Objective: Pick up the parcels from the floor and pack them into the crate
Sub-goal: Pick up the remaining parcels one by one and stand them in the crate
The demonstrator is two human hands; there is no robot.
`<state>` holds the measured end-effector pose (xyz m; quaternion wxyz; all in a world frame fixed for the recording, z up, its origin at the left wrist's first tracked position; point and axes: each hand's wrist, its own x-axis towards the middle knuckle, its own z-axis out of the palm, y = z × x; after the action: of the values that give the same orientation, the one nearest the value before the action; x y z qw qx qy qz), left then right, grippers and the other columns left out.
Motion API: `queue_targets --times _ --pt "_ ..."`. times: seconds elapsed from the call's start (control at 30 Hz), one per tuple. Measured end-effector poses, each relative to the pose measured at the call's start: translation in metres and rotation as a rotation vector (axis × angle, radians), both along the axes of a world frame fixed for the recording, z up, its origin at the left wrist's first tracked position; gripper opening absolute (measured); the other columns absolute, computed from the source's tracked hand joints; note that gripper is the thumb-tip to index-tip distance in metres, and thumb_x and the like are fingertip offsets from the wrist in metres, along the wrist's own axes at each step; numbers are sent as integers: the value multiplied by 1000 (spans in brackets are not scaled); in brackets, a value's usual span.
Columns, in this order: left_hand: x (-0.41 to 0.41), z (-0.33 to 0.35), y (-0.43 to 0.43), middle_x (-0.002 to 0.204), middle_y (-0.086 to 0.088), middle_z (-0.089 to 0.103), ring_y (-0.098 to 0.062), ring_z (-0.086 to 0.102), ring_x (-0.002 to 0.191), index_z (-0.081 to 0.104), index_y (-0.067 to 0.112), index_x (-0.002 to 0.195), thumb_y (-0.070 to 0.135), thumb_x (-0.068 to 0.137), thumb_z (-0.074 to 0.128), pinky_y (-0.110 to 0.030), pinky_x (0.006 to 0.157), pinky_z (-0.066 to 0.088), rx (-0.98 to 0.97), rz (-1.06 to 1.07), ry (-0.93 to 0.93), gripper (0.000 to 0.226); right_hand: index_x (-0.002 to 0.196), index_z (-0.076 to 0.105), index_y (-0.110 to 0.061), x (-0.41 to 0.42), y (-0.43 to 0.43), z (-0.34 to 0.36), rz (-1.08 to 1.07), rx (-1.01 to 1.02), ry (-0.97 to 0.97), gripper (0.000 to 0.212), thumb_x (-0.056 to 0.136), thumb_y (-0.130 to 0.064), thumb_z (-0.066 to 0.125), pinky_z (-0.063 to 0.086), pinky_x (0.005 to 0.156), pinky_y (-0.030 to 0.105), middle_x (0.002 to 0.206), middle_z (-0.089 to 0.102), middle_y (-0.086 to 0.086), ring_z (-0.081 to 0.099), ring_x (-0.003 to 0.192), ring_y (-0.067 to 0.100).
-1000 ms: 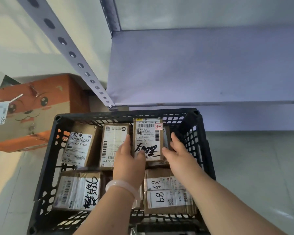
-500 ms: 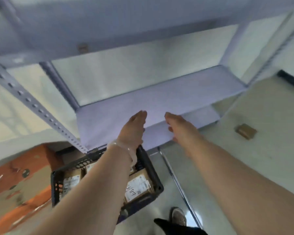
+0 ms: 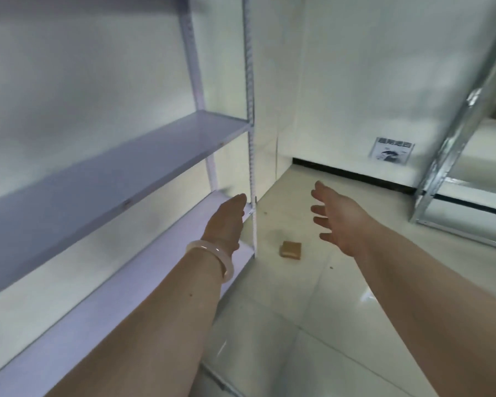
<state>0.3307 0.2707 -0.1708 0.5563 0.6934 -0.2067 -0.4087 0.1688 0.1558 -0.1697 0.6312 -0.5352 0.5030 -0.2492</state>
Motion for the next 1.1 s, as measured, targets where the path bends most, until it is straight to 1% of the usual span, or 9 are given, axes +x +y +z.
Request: queue_targets --times 0.03,0.1,0.13,0.23,0.4,0.57,0.67,0.8,1.1 --pt "-8 0 -24 136 5 52 -22 49 125 51 34 130 47 95 44 -47 106 40 0 -6 -3 38 142 43 -23 -12 -21 0 -16 1 0 66 88 -61 45 34 108 46 144 47 2 44 130 23" --pt "-23 0 -73 110 6 58 -21 53 107 58 37 94 44 94 46 -40 96 44 -6 -26 -8 14 142 44 -23 -31 -64 -3 -38 -1 11 66 88 -62 47 34 107 44 143 47 0 44 130 22" --pt "-31 -2 -98 95 8 57 -20 53 96 54 34 78 44 93 47 -37 89 42 -15 -28 -3 19 141 44 -24 -40 -87 -6 -51 -1 21 66 87 -62 47 34 108 44 143 48 -1 44 130 22" --pt "-50 -15 -160 85 13 56 -11 56 87 52 32 72 46 87 52 -39 94 43 -1 -3 25 20 142 43 -26 -60 -148 -15 -59 -6 83 66 86 -62 46 32 109 47 144 46 0 45 128 27" --pt "-61 -50 -232 113 12 59 -10 58 105 56 38 87 49 89 49 -45 103 42 64 17 73 12 139 46 -22 -71 -233 -34 -51 20 78 61 89 -58 47 33 110 45 138 53 -1 47 126 23" --pt "-36 -85 -307 111 6 54 -16 53 104 56 36 84 44 93 46 -45 105 39 139 68 80 15 141 45 -24 -42 -303 -71 12 81 106 63 89 -59 45 29 112 48 143 49 -3 42 133 23" --pt "-13 -109 -356 122 7 56 -15 55 112 55 34 121 43 93 47 -46 106 42 158 103 131 31 138 48 -25 -8 -349 -93 31 83 154 60 89 -59 44 28 112 50 143 48 -5 41 133 23" --pt "44 -137 -436 139 7 49 -19 51 122 43 30 140 44 95 45 -44 105 43 147 101 147 47 141 45 -24 57 -419 -116 87 68 211 58 92 -56 40 28 112 49 144 47 -4 40 134 22" --pt "138 -181 -593 151 -5 39 -28 38 138 40 24 142 39 97 44 -48 106 35 158 62 177 48 134 49 -33 122 -574 -143 183 -9 298 48 91 -54 46 31 112 40 141 48 -11 43 131 14"
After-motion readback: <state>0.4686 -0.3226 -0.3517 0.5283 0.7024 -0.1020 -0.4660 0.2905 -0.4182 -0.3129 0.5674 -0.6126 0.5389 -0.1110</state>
